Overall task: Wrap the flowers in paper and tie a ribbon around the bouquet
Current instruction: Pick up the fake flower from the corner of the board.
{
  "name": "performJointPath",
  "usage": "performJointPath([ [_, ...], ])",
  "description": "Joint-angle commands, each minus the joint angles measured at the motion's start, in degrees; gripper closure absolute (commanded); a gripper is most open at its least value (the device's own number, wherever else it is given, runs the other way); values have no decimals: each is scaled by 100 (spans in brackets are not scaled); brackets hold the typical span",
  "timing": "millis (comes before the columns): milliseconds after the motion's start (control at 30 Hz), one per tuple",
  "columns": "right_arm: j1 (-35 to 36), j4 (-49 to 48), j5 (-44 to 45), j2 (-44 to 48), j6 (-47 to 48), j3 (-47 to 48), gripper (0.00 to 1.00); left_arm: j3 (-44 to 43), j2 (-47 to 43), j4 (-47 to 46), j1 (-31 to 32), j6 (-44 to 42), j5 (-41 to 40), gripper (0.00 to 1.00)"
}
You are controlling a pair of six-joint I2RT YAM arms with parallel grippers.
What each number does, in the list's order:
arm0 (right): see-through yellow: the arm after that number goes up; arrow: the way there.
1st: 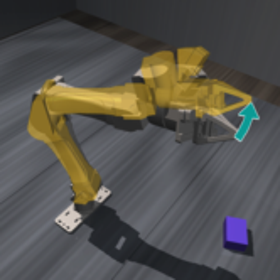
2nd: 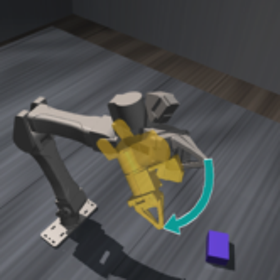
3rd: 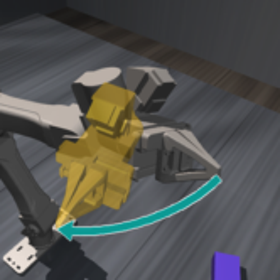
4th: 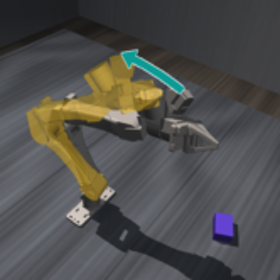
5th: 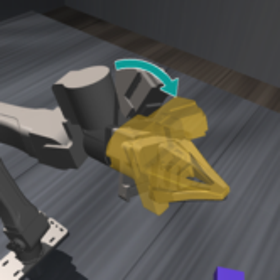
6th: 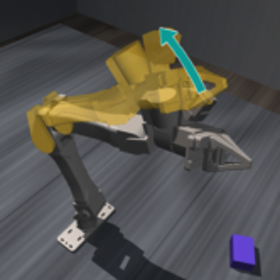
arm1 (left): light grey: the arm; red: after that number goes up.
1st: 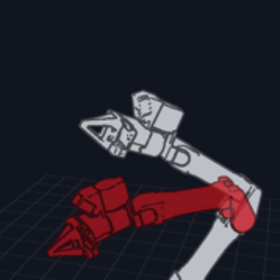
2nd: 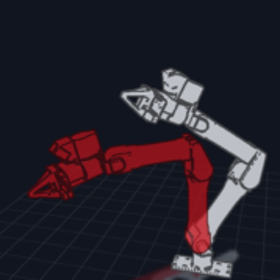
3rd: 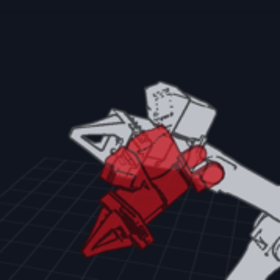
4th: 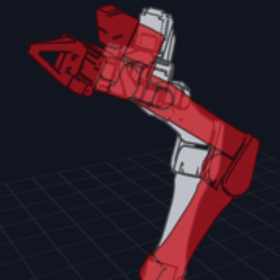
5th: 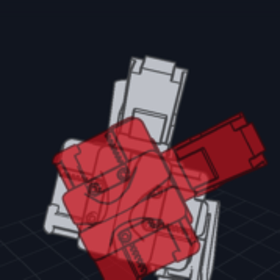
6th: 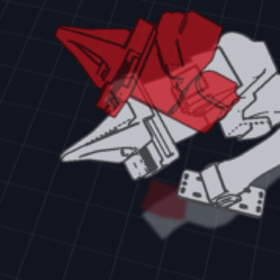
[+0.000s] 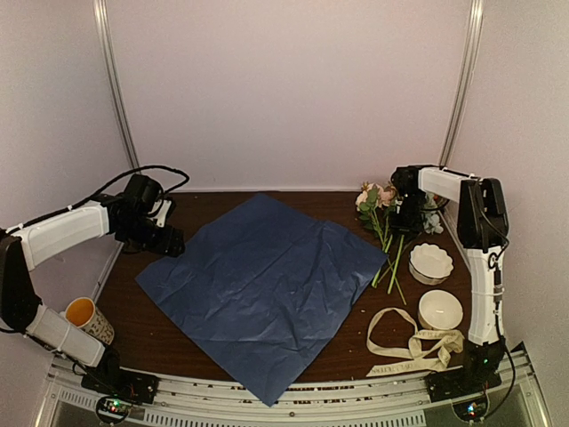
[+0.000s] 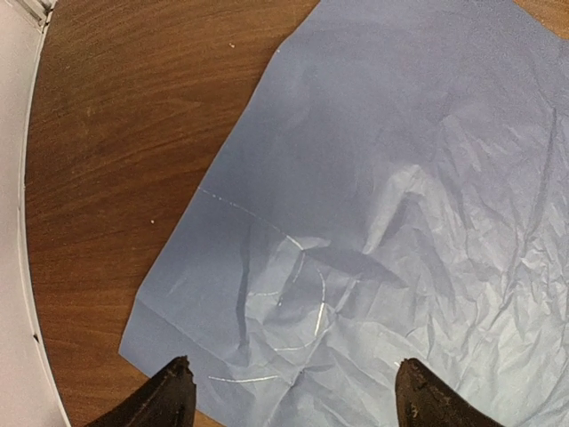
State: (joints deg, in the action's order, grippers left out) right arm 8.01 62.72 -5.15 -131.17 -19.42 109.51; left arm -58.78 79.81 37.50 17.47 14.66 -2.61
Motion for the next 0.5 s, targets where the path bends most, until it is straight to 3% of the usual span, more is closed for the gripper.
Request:
performJointPath([
  [0, 30, 377, 114, -161, -66, 271, 69, -89, -120, -200, 26, -83, 105, 19],
  [133, 34, 424, -19, -205, -72, 353, 81, -97, -190, -186, 20, -86, 107, 19],
  [267, 21, 315, -70, -115, -36, 210, 100, -98, -274, -141, 27, -77, 113, 19],
  [467, -1, -411, -210, 533, -231, -521, 100, -74, -395, -128, 27, -9, 165, 19],
])
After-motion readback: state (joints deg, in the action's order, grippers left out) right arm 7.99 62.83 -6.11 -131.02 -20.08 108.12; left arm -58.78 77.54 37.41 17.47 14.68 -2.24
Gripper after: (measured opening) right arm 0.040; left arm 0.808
